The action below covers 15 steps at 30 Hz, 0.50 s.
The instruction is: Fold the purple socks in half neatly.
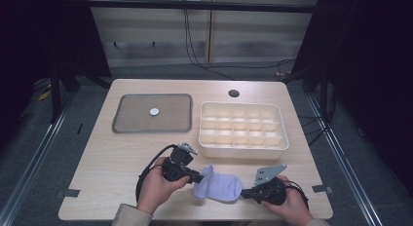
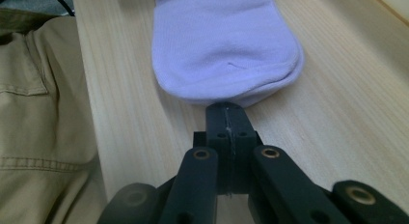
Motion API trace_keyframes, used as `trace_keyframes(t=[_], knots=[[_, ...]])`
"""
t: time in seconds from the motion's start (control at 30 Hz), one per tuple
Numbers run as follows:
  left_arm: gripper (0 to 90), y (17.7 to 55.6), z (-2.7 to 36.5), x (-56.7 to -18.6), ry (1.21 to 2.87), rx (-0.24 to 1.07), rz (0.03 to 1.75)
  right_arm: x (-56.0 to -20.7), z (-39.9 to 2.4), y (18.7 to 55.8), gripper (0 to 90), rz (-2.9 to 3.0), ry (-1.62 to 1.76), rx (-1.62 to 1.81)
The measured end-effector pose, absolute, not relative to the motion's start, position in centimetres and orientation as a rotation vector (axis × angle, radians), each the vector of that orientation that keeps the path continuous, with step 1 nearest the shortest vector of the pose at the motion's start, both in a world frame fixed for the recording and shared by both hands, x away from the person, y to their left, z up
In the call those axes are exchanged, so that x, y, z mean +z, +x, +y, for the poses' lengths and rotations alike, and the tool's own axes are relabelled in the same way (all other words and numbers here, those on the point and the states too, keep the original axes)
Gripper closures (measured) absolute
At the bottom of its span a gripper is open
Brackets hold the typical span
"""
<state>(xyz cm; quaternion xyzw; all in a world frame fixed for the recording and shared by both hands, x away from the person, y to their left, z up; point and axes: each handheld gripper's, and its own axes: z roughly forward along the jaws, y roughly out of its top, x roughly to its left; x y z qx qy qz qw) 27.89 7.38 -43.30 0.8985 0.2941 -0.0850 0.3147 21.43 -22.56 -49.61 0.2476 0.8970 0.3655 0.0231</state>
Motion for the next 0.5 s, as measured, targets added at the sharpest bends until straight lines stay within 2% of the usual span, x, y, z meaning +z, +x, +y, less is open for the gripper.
trace_keyframes(t=[0.5], knots=[[80.9, 27.78, 6.46, -42.66, 2.371, -0.235, 0.760, -49.65, -22.28, 21.53, 90.0, 2.775, 0.770, 1.139]])
